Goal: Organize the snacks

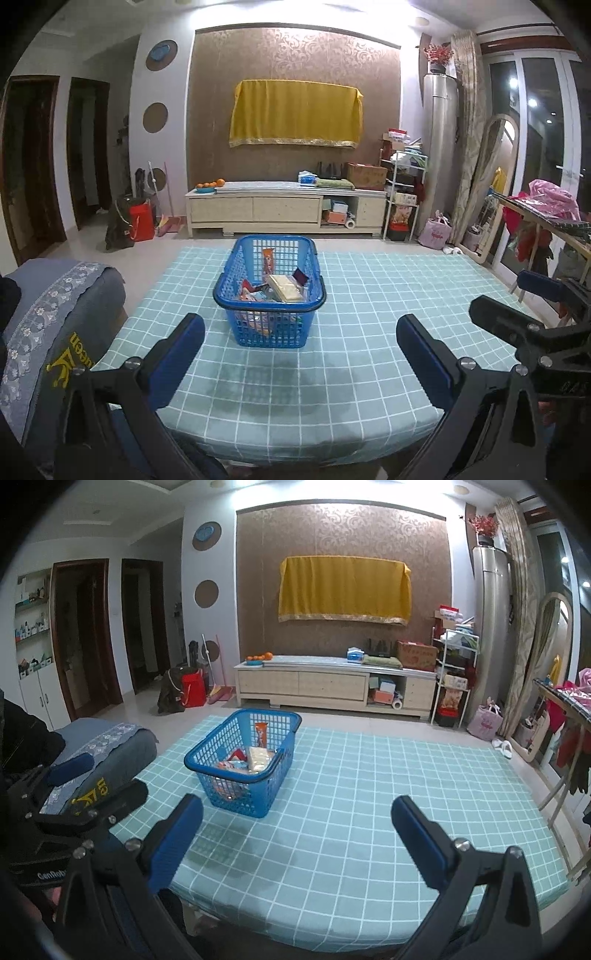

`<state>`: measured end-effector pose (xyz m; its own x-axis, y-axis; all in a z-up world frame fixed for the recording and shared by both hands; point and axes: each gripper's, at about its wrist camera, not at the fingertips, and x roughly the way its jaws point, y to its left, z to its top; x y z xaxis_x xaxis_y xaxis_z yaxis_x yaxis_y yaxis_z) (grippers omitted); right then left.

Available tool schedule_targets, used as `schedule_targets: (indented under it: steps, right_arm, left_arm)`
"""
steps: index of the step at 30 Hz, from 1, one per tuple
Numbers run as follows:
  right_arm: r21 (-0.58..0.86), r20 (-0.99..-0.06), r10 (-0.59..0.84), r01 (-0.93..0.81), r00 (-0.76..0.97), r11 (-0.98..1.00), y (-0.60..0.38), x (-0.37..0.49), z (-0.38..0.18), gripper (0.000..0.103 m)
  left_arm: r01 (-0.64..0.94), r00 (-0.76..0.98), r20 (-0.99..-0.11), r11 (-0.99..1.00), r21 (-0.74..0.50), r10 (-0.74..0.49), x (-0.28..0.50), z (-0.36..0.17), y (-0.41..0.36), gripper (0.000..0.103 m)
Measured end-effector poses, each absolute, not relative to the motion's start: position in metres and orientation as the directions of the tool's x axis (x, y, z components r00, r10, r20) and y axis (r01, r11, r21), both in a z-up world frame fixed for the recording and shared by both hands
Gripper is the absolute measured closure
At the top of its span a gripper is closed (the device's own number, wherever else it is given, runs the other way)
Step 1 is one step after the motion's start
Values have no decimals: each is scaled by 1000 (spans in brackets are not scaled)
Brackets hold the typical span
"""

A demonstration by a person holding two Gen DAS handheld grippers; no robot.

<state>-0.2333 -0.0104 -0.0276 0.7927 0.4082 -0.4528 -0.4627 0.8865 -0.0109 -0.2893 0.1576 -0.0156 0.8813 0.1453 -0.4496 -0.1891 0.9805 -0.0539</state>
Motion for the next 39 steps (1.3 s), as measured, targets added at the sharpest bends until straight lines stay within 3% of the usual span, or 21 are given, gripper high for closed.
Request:
schedule_targets:
  steps: [39]
  right_arm:
    - [7,-471,409,-460,782,888,-9,-239,-29,0]
  left_arm:
    - [-188,877,-459,980,-59,141,-294,-20,152,0]
